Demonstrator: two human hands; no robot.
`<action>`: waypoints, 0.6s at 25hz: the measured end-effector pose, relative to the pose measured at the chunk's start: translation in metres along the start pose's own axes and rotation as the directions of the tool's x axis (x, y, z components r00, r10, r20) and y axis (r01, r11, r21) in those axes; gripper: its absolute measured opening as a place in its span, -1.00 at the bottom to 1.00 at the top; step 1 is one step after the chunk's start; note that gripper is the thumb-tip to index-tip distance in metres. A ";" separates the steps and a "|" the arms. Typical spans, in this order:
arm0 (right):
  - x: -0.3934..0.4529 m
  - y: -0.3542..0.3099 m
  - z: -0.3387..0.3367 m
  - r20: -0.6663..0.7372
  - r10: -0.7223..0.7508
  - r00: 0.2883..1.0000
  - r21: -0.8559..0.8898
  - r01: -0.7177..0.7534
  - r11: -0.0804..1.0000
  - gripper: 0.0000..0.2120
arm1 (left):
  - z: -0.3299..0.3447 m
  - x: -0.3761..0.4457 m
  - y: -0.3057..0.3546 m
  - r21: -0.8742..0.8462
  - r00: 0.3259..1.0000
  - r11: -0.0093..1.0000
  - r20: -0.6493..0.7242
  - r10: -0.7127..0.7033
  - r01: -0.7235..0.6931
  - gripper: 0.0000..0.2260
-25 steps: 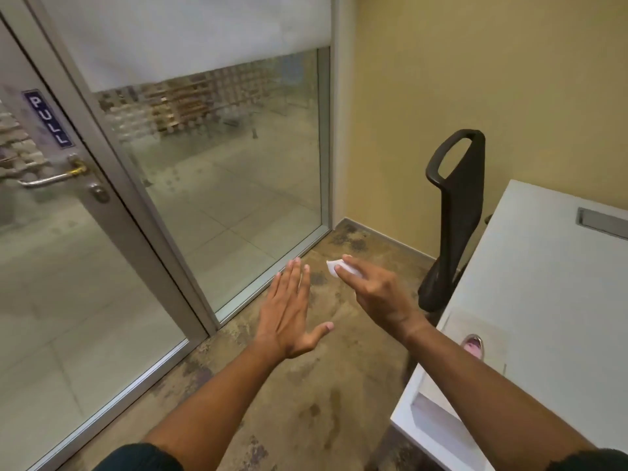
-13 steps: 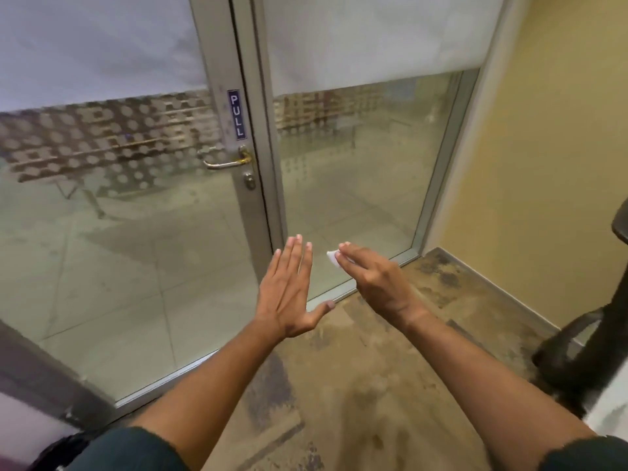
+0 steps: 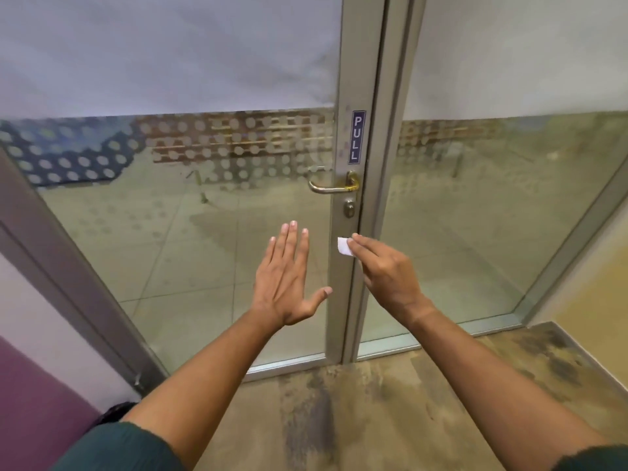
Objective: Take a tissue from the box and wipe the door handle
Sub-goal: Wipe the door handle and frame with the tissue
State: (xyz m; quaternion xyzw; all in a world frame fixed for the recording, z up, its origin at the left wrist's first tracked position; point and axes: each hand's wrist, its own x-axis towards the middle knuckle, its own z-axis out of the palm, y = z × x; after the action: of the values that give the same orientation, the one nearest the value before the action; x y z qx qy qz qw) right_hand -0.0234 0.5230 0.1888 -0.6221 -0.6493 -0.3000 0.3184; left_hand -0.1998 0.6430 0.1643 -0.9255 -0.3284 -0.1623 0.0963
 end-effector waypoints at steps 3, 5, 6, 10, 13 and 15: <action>0.037 0.031 0.035 -0.010 0.030 0.999 0.063 -0.030 0.998 -0.53 | 0.015 0.044 -0.019 0.015 0.999 0.999 -0.002 -0.048 0.048 -0.04; 0.060 0.053 0.055 -0.022 0.067 0.998 0.118 -0.064 0.991 -0.57 | 0.024 0.072 -0.029 0.013 0.996 0.996 -0.016 -0.091 0.091 -0.08; 0.074 0.064 0.064 -0.031 0.084 0.996 0.143 -0.078 0.987 -0.59 | 0.029 0.086 -0.034 0.015 0.994 0.994 -0.028 -0.107 0.107 -0.09; 0.118 0.093 0.098 -0.037 0.130 0.991 0.186 -0.121 0.975 -0.64 | 0.043 0.132 -0.053 0.037 0.990 0.990 -0.022 -0.139 0.139 -0.14; 0.142 0.107 0.118 -0.012 0.127 0.992 0.164 -0.123 0.979 -0.67 | 0.050 0.167 -0.068 0.039 0.990 0.992 -0.074 -0.118 0.121 -0.21; 0.156 0.113 0.132 0.030 0.135 0.990 0.133 -0.138 0.981 -0.68 | 0.058 0.189 -0.079 0.040 0.990 0.995 -0.113 -0.084 0.090 -0.24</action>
State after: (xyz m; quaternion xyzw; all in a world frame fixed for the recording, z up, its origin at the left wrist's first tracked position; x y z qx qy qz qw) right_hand 0.0800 0.7278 0.2295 -0.6454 -0.6271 -0.2265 0.3727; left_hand -0.0985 0.8292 0.1852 -0.8974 -0.3662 -0.2102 0.1284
